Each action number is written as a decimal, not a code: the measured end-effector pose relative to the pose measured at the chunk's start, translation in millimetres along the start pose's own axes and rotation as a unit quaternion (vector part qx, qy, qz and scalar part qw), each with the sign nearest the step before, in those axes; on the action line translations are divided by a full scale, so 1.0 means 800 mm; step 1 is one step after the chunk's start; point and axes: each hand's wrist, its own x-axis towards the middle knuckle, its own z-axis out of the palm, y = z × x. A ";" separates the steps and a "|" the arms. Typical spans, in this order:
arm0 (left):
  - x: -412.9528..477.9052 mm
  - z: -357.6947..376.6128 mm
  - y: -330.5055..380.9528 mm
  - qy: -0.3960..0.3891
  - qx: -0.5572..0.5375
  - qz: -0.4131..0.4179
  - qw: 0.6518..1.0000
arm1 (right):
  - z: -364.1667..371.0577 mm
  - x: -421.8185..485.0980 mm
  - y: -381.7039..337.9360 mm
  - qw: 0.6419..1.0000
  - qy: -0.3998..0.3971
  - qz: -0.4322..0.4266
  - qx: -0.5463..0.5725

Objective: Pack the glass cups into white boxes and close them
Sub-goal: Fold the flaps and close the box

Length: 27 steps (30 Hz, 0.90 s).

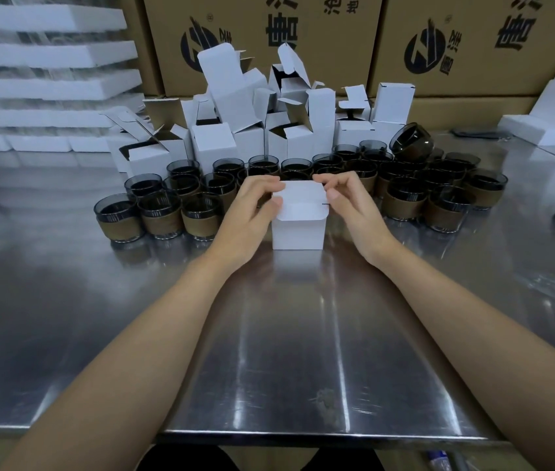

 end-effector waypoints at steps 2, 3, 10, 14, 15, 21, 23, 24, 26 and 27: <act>-0.004 -0.001 -0.005 -0.041 0.038 0.017 0.998 | 0.001 -0.003 0.001 0.998 -0.033 -0.029 -0.050; -0.005 0.000 -0.007 -0.051 0.055 0.023 0.997 | 0.002 -0.004 0.001 0.995 -0.043 -0.044 -0.079; -0.002 0.011 -0.006 0.007 0.056 0.013 0.998 | 0.010 -0.003 -0.005 0.996 0.003 -0.041 -0.084; 0.001 0.012 -0.006 0.010 0.036 0.008 0.999 | 0.014 -0.003 -0.004 0.995 0.004 -0.052 -0.082; 0.001 0.012 -0.007 0.007 0.031 0.009 0.999 | 0.014 -0.003 -0.005 0.995 0.002 -0.053 -0.080; 0.001 0.009 -0.003 0.007 -0.010 -0.002 1.000 | 0.012 -0.003 -0.007 0.990 -0.010 -0.101 -0.097; -0.001 0.009 0.000 0.013 -0.039 -0.025 0.999 | 0.008 -0.002 -0.008 0.991 -0.020 -0.092 -0.099; -0.001 0.010 0.001 0.014 -0.047 -0.034 0.998 | 0.005 -0.003 -0.008 0.991 -0.026 -0.084 -0.101; 0.001 0.011 0.002 0.007 -0.053 -0.047 0.997 | 0.000 -0.004 -0.008 0.991 -0.039 -0.069 -0.109; 0.002 0.012 0.003 0.003 -0.060 -0.058 0.997 | -0.002 -0.005 -0.008 0.990 -0.044 -0.067 -0.116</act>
